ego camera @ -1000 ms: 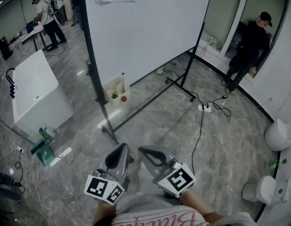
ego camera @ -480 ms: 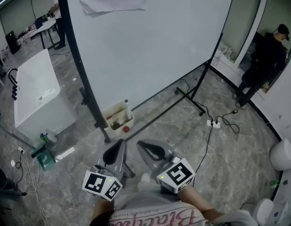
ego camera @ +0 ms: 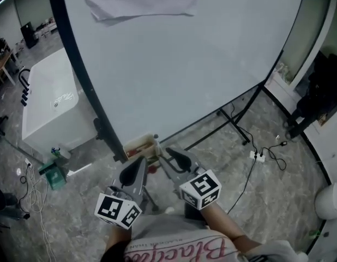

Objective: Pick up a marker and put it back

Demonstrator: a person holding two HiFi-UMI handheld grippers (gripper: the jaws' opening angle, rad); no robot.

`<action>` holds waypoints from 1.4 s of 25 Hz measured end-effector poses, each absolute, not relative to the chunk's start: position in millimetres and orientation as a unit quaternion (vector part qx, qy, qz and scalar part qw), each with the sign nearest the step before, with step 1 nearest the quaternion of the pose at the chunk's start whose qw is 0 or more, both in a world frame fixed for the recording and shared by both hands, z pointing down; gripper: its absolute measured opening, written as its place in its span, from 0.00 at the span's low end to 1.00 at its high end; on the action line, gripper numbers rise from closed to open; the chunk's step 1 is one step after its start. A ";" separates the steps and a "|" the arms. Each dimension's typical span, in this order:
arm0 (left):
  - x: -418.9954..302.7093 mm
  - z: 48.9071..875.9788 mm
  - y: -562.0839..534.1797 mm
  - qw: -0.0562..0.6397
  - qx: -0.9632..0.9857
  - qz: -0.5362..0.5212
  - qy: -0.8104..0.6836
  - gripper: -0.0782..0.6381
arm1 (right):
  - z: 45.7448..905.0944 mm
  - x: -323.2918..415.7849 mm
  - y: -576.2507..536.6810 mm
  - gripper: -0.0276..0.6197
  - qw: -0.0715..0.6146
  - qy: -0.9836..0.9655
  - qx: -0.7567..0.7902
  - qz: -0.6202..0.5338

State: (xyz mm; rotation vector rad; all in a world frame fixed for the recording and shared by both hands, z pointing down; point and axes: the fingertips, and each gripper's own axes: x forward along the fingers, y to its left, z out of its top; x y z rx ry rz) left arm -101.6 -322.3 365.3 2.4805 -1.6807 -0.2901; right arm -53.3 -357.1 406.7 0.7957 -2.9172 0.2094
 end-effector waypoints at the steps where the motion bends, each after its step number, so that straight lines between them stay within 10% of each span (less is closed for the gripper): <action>1: -104.9 365.5 -325.8 0.065 0.821 -0.095 -0.559 0.11 | 413.3 -57.1 -364.3 0.21 0.063 -0.960 0.264 0.075; 19: -131.9 367.5 -355.8 0.079 0.831 -0.092 -0.543 0.11 | 440.3 -86.8 -406.2 0.14 0.096 -0.949 0.278 0.116; 35: -131.0 329.5 -344.4 0.028 0.847 -0.127 -0.516 0.11 | 281.0 -58.2 -363.6 0.14 -0.130 -0.958 0.253 0.024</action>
